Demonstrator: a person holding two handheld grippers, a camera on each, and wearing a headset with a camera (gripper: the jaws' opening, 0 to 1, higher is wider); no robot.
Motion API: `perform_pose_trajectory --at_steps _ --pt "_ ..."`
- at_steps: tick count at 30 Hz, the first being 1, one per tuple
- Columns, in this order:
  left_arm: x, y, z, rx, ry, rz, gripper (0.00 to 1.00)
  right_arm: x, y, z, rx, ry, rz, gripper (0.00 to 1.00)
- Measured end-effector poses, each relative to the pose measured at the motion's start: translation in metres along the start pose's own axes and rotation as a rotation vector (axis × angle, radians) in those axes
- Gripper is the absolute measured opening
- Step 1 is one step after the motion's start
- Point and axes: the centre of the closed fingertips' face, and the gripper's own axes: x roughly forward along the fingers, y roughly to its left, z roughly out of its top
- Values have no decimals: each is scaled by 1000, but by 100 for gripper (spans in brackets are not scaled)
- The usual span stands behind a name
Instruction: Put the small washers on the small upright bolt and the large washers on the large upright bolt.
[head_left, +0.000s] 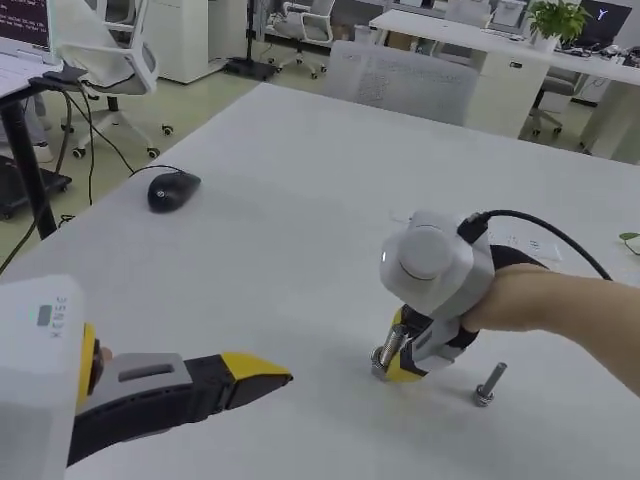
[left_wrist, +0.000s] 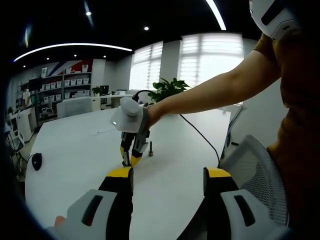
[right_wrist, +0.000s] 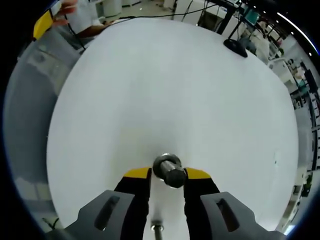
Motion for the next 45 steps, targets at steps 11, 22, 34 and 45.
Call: perform_pose_trajectory --at_steps 11,22,34,45 --pt "-2 0 2 14 -1 -1 56 -27 14 -7 40 -100 -95 26" --pt "4 -6 -1 33 13 -45 56 -77 58 18 49 -307 -197 24" --pt "7 -11 10 19 -11 -77 56 -132 128 45 102 -660 -239 25" --pt "7 -14 9 -1 -6 -111 57 -151 149 -14 353 -821 -269 34"
